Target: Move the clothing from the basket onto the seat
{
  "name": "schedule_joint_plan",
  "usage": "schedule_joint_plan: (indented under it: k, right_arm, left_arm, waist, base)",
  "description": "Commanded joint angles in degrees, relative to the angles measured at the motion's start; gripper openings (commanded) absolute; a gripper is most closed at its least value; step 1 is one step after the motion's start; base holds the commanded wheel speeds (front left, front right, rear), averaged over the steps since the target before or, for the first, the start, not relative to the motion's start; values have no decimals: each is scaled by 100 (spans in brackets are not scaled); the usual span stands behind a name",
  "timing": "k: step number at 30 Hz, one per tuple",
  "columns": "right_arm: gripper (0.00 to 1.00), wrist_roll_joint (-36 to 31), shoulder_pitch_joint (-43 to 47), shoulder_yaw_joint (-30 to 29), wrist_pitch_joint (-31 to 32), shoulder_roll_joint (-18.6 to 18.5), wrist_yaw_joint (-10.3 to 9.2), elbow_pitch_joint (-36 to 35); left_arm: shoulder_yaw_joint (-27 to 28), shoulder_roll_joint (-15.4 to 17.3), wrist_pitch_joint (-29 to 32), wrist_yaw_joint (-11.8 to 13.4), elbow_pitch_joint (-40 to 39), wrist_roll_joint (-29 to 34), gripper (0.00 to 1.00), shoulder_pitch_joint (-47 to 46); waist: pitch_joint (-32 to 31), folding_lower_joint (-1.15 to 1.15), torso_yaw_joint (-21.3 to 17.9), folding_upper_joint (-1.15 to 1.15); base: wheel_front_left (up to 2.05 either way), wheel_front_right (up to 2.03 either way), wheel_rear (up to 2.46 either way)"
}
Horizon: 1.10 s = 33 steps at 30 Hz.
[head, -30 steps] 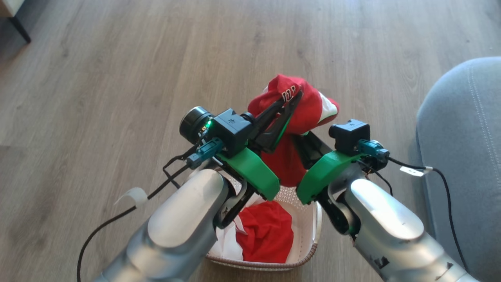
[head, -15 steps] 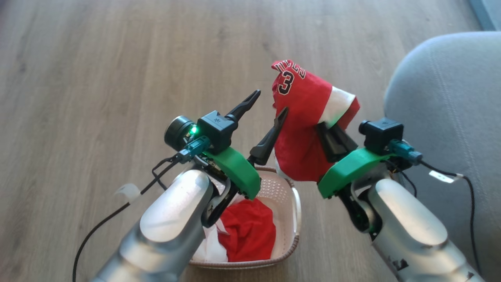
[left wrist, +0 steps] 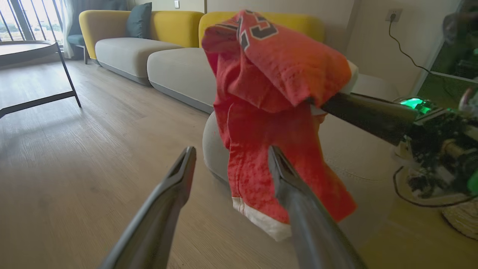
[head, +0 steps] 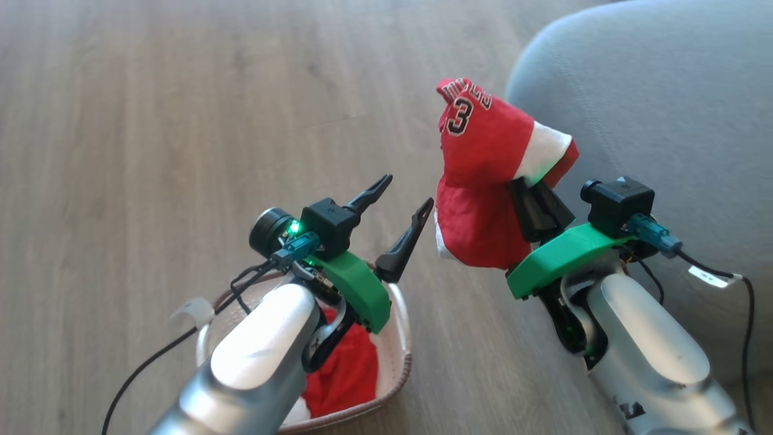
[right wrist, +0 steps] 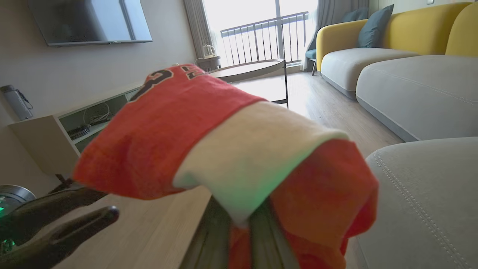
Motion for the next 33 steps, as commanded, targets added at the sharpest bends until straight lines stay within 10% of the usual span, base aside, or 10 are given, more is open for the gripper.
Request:
schedule_joint_plan:
  k: [1,17,33]
  right_arm:
    - [0,-39,-36,-24,-29,50,40,-269]
    - [0,-84,97,-184,-29,102,40,-564]
    - [0,-387,549,-1156,-29,119,40,-1163]
  left_arm:
    - [122,128,-29,-34,-132,-75,100,-158]
    - [229,275,-29,-36,-197,-131,100,-6]
    - [-250,242,-29,-36,-89,-223,100,-527]
  waist:
    - [-12,0,-411,0]
    - [-31,0,-1853,0]
    - [467,0,-2080,0]
  base:
    - [0,0,0]
    - [0,0,0]
    - [0,0,0]
